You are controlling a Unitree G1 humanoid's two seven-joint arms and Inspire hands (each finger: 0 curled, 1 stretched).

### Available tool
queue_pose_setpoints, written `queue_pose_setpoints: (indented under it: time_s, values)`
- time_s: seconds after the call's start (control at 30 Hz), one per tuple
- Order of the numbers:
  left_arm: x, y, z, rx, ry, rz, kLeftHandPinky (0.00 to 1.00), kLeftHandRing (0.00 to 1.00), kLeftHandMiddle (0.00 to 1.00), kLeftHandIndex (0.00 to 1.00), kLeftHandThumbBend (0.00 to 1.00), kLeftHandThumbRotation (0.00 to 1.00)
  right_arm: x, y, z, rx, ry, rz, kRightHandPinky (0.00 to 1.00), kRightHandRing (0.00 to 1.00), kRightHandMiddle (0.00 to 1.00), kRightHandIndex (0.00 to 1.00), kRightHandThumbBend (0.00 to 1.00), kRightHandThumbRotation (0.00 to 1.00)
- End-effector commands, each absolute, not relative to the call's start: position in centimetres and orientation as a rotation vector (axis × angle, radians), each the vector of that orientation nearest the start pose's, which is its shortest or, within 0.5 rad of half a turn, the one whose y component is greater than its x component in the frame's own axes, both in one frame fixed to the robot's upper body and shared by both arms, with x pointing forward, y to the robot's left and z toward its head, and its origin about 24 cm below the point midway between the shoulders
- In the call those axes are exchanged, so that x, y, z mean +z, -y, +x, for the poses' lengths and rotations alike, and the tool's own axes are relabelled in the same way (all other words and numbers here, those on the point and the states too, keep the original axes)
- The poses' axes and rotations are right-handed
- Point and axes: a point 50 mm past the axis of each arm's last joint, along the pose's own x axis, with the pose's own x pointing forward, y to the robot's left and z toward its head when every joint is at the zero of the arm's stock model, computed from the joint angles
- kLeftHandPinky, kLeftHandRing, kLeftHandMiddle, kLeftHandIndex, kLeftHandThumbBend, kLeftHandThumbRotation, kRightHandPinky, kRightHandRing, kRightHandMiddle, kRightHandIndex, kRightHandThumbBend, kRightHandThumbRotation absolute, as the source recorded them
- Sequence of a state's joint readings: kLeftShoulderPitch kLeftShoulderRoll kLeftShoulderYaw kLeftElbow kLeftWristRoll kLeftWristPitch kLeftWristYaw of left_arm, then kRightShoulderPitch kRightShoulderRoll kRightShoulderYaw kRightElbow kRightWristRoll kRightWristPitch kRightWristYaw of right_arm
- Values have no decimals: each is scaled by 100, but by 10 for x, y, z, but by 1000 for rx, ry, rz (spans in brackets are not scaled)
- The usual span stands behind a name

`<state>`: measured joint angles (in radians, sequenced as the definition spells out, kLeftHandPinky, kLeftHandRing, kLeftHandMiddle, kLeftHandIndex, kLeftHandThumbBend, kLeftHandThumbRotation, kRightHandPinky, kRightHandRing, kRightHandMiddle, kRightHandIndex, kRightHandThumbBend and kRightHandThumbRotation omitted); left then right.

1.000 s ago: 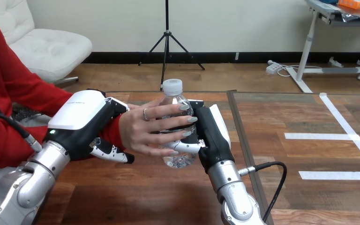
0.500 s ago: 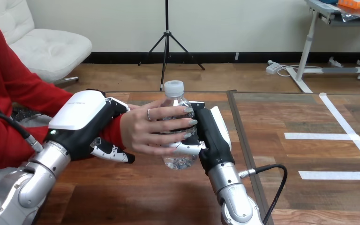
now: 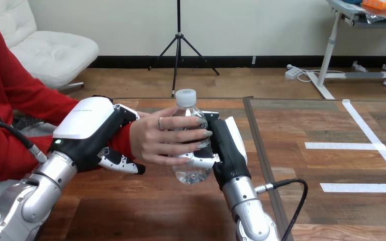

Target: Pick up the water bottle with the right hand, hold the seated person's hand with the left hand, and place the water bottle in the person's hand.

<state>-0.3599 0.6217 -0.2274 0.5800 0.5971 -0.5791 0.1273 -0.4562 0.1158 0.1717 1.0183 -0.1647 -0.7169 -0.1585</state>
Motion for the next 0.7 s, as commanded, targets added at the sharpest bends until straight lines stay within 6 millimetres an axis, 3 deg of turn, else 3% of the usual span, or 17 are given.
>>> queue_pose_setpoints:
  time_s: [0.0,0.67]
  values:
    - [88,-207,315,-320,439,1157,23,29,35,35,87,0,40,10,295,327,296,-4,9,13,18,19,70,0]
    - [85,-208,316,-319,435,1163,23,29,35,35,87,0,39,12,296,315,284,-26,9,13,18,19,70,0]
